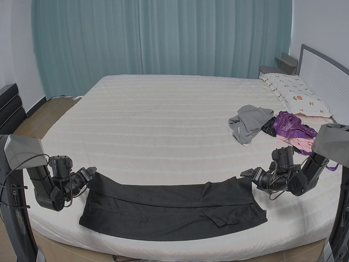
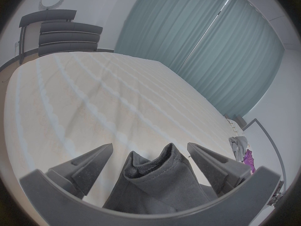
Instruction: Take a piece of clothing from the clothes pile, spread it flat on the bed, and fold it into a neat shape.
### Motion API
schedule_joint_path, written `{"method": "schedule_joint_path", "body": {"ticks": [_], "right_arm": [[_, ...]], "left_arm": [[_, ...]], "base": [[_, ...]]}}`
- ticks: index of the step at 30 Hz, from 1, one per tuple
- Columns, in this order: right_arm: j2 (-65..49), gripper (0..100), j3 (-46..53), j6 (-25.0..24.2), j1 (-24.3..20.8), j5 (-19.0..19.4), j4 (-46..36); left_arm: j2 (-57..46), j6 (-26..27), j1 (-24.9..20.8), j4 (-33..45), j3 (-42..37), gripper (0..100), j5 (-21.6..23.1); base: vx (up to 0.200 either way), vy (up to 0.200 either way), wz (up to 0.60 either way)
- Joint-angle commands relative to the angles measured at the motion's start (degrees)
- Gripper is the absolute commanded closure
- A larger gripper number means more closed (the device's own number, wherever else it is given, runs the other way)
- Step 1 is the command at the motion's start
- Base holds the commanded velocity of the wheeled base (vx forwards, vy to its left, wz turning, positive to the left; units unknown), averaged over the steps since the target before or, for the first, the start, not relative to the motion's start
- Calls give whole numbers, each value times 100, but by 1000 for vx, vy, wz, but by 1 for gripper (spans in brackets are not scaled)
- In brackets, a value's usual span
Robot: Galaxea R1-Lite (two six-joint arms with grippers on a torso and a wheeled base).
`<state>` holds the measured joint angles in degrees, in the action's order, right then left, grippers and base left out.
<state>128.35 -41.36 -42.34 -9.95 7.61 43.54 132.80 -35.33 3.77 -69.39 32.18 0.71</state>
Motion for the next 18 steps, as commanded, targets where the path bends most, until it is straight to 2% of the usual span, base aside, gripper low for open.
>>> {"method": "schedule_joint_path", "body": {"ticks": [1,8,11,14,18], "right_arm": [[243,0,58,-55,265,83,251],[304,0,155,-55,283,83,269],[295,0,164,-55,283,83,269],[304,0,172,-46,248,74,269],[304,0,243,-38,230,65,277]], "left_arm": [[-150,-36,36,101,-292,0,17],[-1406,17,36,242,-1074,0,175],[-1907,334,19,795,-1320,0,228],[-2013,597,28,1384,-1285,0,237],[-1811,799,10,1753,-1258,0,246]], "base": [[0,0,0],[0,0,0],[0,0,0],[0,0,0],[0,0,0]]}}
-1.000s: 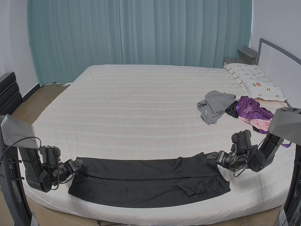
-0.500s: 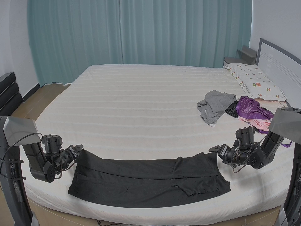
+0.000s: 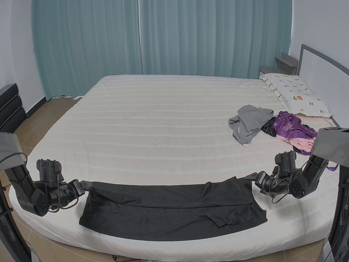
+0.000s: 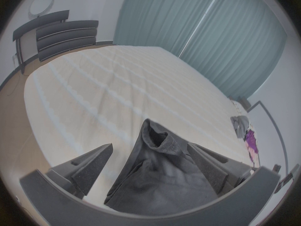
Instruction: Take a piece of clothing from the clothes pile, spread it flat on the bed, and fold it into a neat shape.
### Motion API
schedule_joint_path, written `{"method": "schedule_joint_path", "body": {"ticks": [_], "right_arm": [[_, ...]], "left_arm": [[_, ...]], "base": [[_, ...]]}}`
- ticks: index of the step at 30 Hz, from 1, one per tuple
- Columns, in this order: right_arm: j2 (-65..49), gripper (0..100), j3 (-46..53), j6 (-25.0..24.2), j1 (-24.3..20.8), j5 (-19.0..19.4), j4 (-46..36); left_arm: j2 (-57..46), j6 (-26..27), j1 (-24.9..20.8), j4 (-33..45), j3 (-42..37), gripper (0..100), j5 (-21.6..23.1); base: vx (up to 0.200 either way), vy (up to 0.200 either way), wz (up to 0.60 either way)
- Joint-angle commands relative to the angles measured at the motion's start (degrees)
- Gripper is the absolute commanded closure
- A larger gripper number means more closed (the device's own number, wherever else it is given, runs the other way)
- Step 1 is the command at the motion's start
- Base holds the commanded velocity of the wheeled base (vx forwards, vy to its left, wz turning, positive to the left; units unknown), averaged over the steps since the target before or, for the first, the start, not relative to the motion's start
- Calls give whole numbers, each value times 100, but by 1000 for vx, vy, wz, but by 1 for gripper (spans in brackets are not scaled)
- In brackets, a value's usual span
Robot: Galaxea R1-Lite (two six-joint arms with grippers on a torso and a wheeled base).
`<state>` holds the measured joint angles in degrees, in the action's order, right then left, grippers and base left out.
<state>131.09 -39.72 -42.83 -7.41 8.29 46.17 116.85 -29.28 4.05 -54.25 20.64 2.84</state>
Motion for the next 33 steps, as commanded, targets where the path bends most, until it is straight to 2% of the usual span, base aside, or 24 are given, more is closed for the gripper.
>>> {"method": "schedule_joint_path", "body": {"ticks": [1,3,9,13,19,22,29,33], "right_arm": [[31,0,78,20,-32,-3,6],[31,0,87,29,-32,-3,6],[31,0,148,64,-50,-3,15],[31,0,219,64,-129,-38,15],[31,0,333,81,-129,-47,270],[49,0,447,73,-129,-47,516],[49,0,456,81,-129,-38,534],[49,0,456,81,-129,-38,534]], "left_arm": [[-22,221,-27,230,-86,0,32],[260,327,-27,204,-78,0,15],[435,1109,272,503,-130,0,-38],[515,1293,351,793,-78,0,-29],[787,1487,404,793,-78,0,-20],[840,1750,624,819,-86,0,-20],[576,2164,958,1215,-69,0,24],[242,2190,1116,1549,107,0,287]], "base": [[0,0,0],[0,0,0],[0,0,0],[0,0,0],[0,0,0],[0,0,0],[0,0,0],[0,0,0]]}}
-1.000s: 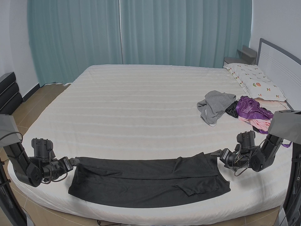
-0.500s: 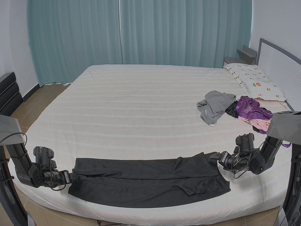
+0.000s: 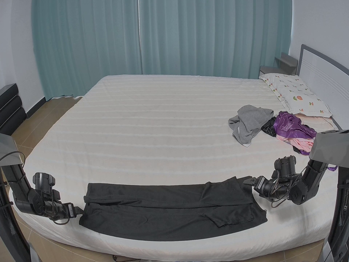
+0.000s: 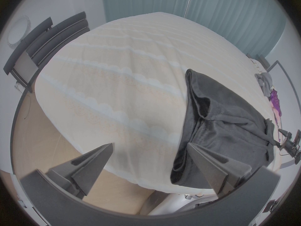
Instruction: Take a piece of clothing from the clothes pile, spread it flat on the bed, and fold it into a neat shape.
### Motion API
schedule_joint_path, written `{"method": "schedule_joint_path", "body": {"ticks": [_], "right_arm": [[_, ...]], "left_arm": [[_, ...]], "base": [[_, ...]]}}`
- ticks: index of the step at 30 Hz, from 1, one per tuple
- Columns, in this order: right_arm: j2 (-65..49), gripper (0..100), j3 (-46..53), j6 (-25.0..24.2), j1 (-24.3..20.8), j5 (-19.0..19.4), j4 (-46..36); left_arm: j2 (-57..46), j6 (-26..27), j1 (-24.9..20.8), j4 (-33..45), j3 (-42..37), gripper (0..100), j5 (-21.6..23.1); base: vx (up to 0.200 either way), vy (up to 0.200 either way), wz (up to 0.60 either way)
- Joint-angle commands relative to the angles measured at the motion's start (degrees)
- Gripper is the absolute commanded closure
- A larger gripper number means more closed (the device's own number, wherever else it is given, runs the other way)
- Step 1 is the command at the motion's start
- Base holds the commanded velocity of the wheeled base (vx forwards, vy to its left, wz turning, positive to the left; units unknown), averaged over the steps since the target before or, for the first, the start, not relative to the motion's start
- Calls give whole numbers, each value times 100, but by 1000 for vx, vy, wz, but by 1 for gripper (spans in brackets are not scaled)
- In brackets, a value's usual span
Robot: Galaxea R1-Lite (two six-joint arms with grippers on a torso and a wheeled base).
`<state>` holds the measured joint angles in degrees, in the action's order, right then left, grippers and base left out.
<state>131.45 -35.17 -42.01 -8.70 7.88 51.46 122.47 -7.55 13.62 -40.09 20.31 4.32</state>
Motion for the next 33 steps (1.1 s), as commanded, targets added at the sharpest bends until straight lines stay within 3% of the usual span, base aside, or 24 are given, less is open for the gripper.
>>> {"method": "schedule_joint_path", "body": {"ticks": [1,7,10,14,15,17,26,33], "right_arm": [[12,0,1,0,0,4,5],[-5,0,-16,-18,9,12,14],[-58,0,-25,-71,9,56,5],[-41,0,-69,-79,9,56,14],[-14,0,-78,-79,9,56,14],[-5,0,-87,-79,9,56,14],[3,0,-87,-71,9,47,14],[12,0,-87,-62,0,47,14]], "left_arm": [[-381,8,229,239,210,0,228],[-443,-72,563,591,676,0,614],[-417,-511,642,599,1036,0,852],[-373,-1082,449,591,1370,0,869],[-188,-1443,159,538,1652,0,843],[23,-1671,-87,520,1942,0,755],[1025,-2207,-984,503,2891,0,122],[1280,-2207,-1063,134,2935,0,-54]], "base": [[0,0,0],[0,0,0],[0,0,0],[0,0,0],[0,0,0],[0,0,0],[0,0,0],[0,0,0]]}}
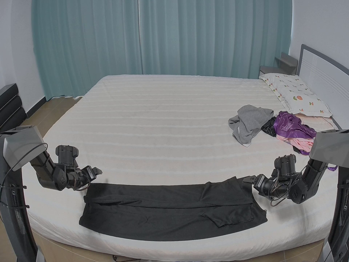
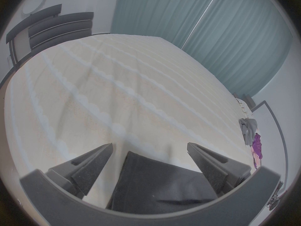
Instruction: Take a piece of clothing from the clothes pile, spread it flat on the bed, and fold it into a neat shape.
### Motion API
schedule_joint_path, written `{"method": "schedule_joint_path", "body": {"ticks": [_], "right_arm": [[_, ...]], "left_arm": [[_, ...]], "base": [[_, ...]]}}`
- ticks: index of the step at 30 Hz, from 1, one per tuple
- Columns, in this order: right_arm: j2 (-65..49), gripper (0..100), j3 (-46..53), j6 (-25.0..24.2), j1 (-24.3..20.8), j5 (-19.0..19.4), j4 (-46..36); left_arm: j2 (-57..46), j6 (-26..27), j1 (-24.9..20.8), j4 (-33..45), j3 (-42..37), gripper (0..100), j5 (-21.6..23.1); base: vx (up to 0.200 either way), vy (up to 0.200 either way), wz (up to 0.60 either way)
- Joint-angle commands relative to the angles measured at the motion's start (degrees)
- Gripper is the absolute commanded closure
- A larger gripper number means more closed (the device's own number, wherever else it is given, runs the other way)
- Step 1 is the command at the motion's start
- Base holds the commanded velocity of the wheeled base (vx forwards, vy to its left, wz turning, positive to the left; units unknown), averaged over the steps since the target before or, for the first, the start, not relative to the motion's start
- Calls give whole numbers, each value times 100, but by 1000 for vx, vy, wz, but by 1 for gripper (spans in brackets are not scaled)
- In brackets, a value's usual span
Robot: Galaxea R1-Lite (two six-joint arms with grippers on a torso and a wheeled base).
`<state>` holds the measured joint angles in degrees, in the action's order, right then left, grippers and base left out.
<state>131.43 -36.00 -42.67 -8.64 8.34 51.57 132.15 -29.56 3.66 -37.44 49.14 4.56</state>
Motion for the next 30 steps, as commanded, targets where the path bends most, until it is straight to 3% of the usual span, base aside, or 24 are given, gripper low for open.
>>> {"method": "schedule_joint_path", "body": {"ticks": [1,4,5,17,21,30], "right_arm": [[15,0,-4,4,-6,1,3],[15,0,-4,13,-6,1,3],[15,0,-12,13,-15,1,3],[322,0,-390,22,-23,-87,11],[454,0,-593,13,3,-157,11],[735,0,-997,22,73,-210,11]], "left_arm": [[312,-6,-67,-194,43,0,-122],[329,12,-67,-308,-19,0,-140],[329,12,-67,-308,-27,100,-140],[321,-76,83,-308,-80,100,-157],[268,-674,126,-396,25,100,-157],[347,-770,135,-914,-62,100,-315]], "base": [[0,0,0],[0,0,0],[0,0,0],[0,0,0],[0,0,0],[0,0,0]]}}
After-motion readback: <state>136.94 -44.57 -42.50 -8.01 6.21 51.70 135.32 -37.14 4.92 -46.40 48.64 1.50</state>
